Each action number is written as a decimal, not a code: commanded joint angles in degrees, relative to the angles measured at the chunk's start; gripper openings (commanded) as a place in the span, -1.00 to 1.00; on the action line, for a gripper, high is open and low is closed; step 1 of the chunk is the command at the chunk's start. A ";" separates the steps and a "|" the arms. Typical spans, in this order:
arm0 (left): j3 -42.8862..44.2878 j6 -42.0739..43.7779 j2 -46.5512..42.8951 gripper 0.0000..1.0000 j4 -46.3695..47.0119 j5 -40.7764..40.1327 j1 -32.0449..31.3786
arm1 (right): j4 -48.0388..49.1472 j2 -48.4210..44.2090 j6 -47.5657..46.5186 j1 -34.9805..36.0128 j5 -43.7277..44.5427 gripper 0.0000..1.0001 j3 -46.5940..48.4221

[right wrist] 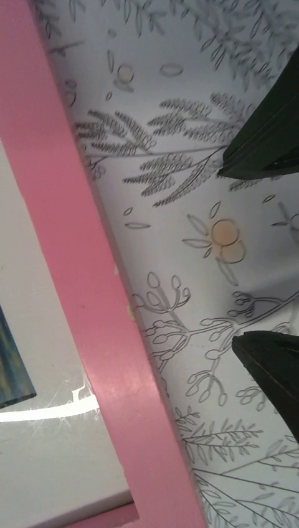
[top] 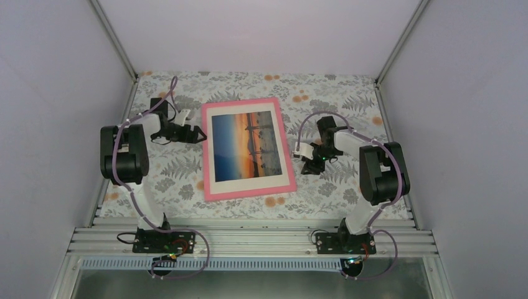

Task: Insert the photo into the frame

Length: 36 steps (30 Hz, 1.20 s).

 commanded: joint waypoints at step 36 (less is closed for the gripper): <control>24.32 1.55 -0.41 1.00 -4.16 -3.43 -3.26 | -12.00 2.33 24.41 15.86 -19.19 0.71 18.78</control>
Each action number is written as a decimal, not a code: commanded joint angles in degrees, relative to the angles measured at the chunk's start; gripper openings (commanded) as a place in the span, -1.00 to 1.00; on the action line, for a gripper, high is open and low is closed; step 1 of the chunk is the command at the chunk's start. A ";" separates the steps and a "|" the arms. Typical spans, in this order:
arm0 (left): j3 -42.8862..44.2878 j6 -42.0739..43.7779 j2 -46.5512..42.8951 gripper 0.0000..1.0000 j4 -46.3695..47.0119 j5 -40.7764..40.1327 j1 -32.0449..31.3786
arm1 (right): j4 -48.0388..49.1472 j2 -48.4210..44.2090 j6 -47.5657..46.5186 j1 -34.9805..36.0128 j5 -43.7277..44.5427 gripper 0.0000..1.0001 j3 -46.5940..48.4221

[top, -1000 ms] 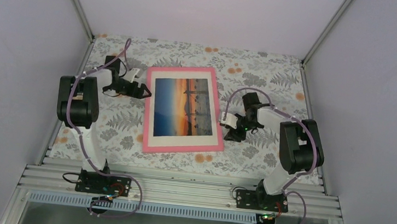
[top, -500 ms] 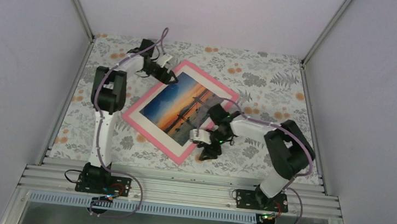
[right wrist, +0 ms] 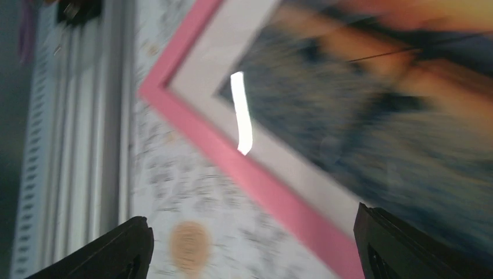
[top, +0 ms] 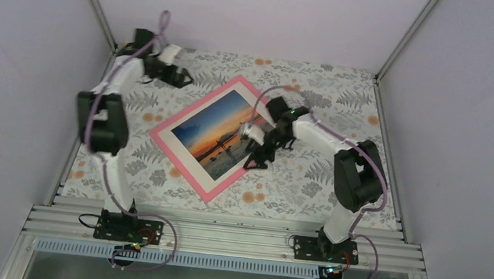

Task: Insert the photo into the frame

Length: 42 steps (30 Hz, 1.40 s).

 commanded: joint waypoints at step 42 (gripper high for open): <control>-44.88 -21.92 -18.77 1.00 4.26 0.33 8.10 | -2.70 18.43 18.37 -30.02 -1.70 0.85 7.21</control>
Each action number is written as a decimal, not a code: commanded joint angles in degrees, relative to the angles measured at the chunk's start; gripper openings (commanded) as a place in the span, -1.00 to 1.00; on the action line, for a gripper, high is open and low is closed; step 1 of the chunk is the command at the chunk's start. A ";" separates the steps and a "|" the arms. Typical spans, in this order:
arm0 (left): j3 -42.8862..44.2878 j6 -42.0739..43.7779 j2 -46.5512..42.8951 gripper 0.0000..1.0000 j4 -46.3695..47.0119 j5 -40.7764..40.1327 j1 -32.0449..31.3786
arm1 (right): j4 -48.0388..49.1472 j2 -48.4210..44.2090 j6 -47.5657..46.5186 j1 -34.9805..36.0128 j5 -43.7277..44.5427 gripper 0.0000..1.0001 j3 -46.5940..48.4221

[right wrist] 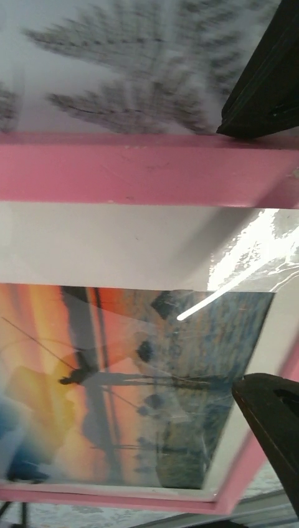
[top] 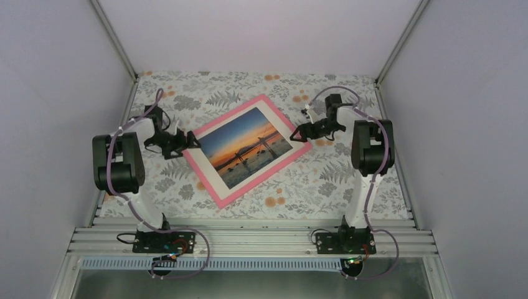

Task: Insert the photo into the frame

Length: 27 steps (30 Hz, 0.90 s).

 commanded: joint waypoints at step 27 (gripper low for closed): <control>15.65 7.90 17.53 0.91 4.86 -2.80 -10.38 | -20.72 -15.52 -21.70 0.78 15.28 0.75 -31.29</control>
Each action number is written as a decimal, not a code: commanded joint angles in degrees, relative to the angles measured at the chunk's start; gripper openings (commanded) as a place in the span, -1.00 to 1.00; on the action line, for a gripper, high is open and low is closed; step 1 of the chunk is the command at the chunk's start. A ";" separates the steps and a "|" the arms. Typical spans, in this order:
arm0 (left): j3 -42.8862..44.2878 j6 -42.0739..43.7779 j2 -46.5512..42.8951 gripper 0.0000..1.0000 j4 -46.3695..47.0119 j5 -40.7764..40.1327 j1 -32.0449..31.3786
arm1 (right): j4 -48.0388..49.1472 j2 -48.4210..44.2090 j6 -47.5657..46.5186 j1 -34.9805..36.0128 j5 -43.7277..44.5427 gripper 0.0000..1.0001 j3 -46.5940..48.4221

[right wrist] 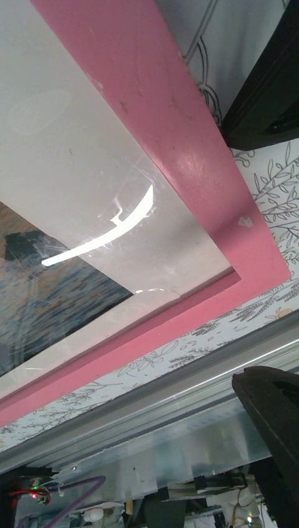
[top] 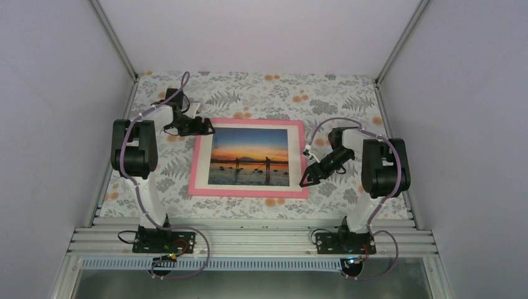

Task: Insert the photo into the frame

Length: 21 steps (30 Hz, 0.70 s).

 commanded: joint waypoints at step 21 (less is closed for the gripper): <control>32.53 13.23 -1.02 1.00 -20.56 -1.74 9.80 | -0.13 -1.99 4.88 -8.99 0.59 1.00 30.76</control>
